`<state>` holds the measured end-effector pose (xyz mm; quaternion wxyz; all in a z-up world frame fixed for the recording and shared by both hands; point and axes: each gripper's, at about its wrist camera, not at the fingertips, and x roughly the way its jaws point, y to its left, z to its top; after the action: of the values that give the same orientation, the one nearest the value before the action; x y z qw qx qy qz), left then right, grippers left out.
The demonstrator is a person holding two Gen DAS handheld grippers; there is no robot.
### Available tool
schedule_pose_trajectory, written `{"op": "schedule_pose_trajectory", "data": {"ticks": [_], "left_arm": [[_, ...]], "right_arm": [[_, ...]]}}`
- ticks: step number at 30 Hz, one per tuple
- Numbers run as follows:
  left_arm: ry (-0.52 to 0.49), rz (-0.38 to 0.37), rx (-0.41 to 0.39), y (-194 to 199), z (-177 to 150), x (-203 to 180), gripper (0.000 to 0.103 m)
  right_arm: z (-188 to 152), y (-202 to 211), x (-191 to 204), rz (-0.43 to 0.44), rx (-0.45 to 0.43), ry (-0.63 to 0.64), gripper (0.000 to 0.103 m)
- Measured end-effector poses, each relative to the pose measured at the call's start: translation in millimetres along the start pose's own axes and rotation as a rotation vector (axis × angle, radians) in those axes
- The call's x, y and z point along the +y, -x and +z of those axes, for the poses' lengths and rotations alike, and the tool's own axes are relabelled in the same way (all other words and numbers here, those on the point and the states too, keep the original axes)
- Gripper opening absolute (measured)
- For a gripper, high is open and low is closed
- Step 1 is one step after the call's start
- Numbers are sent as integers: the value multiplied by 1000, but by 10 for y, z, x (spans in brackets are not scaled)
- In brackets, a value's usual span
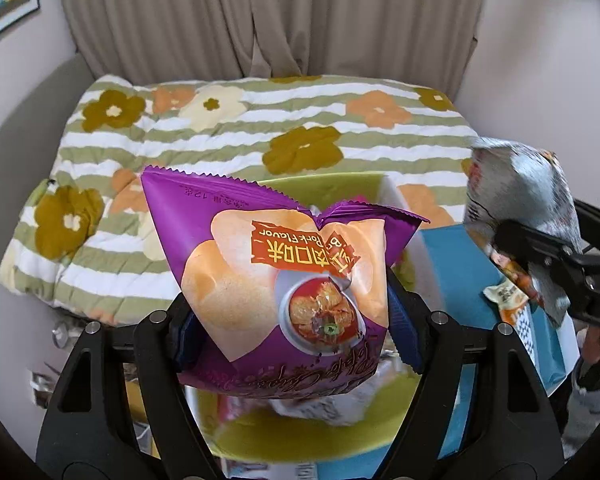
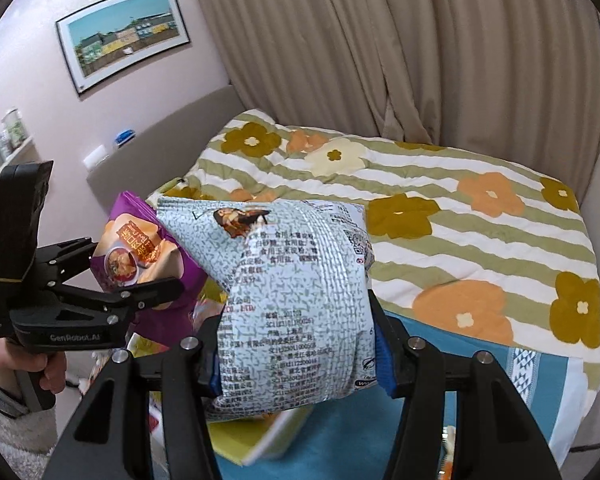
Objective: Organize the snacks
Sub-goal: 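Carry both held bags over the cardboard box and open both tools to drop them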
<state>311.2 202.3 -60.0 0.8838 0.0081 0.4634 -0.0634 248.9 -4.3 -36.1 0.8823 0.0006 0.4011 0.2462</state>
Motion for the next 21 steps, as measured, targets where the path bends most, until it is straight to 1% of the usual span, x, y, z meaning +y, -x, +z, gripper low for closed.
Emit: {"op": "schedule_pose_trajectory", "data": {"ticks": [5, 10, 12, 14, 17, 21], "left_arm": [[-35, -48, 36, -337, 170, 342, 74], [-62, -92, 70, -595, 293, 476, 74], [-68, -96, 78, -654, 325, 480, 81], [-83, -85, 71, -660, 347, 476, 102], [-90, -77, 35, -590, 336, 484, 103], [-51, -43, 28, -451, 216, 543, 103]], "right_arm": [[32, -272, 156, -49, 32, -62, 52], [2, -425, 194, -101, 65, -118, 52], [-13, -461, 208, -120, 80, -125, 52], [-20, -482, 206, -140, 89, -131, 52], [-38, -471, 195, -152, 90, -136, 52], [-79, -460, 221, -152, 86, -128, 52]]}}
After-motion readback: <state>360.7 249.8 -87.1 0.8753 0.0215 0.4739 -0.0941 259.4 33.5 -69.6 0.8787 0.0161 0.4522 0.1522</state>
